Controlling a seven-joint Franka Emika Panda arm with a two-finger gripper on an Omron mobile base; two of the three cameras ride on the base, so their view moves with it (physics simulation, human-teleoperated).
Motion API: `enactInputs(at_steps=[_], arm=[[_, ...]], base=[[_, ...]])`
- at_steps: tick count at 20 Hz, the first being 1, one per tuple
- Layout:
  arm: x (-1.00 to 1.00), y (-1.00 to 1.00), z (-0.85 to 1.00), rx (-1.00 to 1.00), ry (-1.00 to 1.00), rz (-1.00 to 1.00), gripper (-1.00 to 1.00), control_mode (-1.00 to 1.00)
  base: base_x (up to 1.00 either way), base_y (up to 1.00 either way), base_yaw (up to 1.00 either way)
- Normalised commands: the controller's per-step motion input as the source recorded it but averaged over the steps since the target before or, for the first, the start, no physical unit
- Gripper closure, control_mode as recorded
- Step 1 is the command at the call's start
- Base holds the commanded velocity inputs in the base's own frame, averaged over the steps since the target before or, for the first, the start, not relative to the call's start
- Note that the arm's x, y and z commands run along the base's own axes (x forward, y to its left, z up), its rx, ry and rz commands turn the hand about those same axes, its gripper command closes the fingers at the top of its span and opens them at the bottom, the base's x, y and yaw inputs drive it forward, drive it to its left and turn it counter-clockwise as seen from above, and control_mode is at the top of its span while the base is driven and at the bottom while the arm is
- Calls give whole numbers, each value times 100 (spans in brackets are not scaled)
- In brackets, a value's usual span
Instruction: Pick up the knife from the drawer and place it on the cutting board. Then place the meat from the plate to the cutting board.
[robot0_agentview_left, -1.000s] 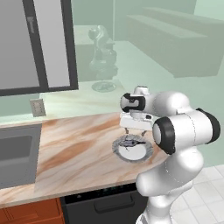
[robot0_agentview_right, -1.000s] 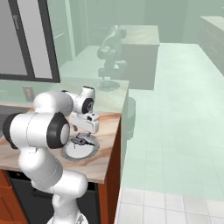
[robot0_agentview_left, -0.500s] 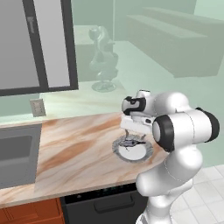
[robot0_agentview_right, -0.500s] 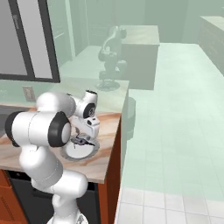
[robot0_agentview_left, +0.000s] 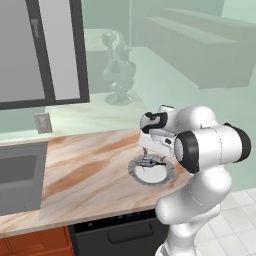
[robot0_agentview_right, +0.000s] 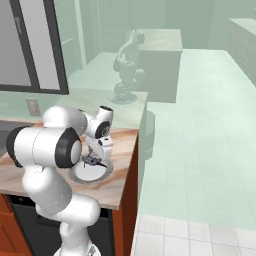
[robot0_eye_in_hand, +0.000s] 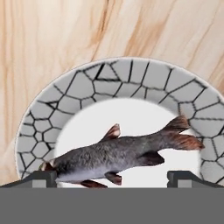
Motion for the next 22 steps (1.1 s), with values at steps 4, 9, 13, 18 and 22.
enactInputs(at_steps=[4,9,13,18,22], arm=[[0,11,0,-1,0,-5,-100,-100],[-31,0,0,0,-1,0,-100,-100],[-1,0,0,0,0,0,-100,-100],[-6,0,30,0,-6,-1,-100,-100],[0,0,26,0,0,-5,-100,-100]], base=[[0,0,0],[0,0,0],[0,0,0],[0,0,0],[0,0,0]])
